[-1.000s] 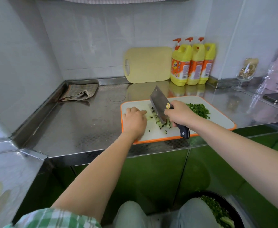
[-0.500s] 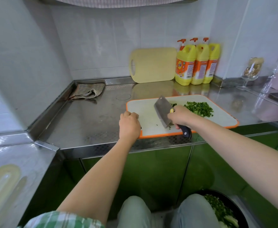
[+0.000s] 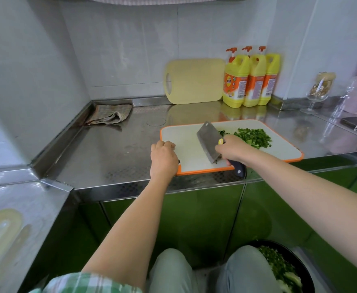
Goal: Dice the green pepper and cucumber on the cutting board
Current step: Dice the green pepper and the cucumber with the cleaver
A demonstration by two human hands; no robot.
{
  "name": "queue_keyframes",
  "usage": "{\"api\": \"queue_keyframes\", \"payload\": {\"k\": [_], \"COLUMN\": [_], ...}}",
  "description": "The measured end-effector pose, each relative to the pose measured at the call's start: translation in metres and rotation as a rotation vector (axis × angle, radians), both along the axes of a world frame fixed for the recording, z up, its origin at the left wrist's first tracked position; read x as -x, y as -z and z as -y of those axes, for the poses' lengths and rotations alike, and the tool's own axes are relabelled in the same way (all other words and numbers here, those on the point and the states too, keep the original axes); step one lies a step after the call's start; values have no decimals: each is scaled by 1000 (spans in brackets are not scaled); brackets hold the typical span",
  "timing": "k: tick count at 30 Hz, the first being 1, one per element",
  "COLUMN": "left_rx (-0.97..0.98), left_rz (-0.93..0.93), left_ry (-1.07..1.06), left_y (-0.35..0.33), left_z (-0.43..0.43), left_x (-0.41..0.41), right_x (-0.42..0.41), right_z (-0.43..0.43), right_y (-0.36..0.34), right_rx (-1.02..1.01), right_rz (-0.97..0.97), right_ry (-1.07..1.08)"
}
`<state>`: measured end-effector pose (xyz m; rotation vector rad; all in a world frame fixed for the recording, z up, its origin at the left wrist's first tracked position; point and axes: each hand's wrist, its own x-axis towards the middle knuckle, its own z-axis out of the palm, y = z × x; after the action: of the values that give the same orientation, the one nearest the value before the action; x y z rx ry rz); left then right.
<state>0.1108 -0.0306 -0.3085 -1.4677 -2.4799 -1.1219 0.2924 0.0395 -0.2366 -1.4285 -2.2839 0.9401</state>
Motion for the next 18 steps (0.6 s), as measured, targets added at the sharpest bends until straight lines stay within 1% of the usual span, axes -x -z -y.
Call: {"api": "queue_keyframes", "payload": {"k": [2,4,7,10,12,15,18], "left_rx": [5,6,4,3,6,16,26], "left_rz": [-2,-1,-11,-14,-12,-10,-18], "left_ry": [-2,-3,2,-1,3,6,2], "left_y": [1,0,-1,-1,-1,-1,0], "left_z": [-1,-1,-1,0,0,0,-1], "left_x": [0,0,0,0,0,0,1], "right_x": [-6,-2,15,23,17,-2,-18], "right_z": [-6,-2,15,24,20,6,-3], "right_y": [-3,-4,-3,2,2,-2,-5], "right_rx": [20,-1,-28,-31,-23,-41,-25], "right_rz": [-12,-34,-86,-38,-3,48,-8], "right_ry": [32,14,-88,-174,-165,-82,-54]}}
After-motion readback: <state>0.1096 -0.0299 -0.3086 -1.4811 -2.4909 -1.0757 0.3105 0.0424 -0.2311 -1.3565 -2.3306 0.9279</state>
